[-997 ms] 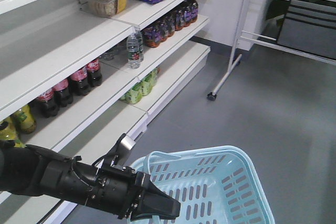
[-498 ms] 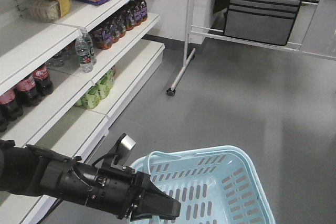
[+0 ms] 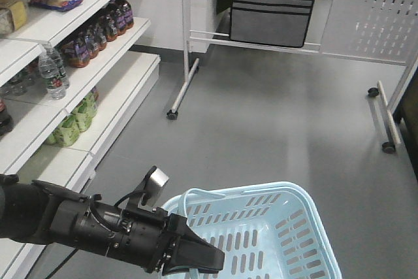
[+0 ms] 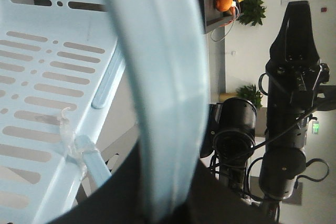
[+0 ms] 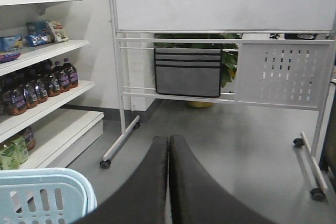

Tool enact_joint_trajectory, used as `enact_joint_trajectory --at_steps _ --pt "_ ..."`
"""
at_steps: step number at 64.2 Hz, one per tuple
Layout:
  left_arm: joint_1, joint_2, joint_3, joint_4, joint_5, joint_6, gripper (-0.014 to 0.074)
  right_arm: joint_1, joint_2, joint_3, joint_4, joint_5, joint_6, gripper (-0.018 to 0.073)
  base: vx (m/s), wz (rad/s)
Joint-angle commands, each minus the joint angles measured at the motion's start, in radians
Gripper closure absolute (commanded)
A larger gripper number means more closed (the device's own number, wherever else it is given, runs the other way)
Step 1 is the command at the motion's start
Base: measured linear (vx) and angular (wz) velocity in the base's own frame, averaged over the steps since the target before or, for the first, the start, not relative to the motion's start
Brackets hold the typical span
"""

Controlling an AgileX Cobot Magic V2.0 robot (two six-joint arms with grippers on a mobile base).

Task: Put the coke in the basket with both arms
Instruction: 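Turn the base away from the shelf carrying the basket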

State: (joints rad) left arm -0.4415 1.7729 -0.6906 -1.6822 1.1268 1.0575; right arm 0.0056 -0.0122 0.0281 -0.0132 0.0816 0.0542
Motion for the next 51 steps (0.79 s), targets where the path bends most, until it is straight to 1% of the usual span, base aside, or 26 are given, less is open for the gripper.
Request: enact_joint_trajectory --at_steps 1,51 --pt "0.001 -0.046 -0.012 -0.081 0.093 0.013 0.0603 -0.002 -0.015 0.015 -0.01 -0.07 -0.004 0.0568 -0.01 -0.31" --pt "0.001 -0.046 -0.012 -0.081 0.093 0.013 0.0603 -0.002 -0.015 0.015 -0.01 -0.07 -0.004 0.0568 0.01 -0.27"
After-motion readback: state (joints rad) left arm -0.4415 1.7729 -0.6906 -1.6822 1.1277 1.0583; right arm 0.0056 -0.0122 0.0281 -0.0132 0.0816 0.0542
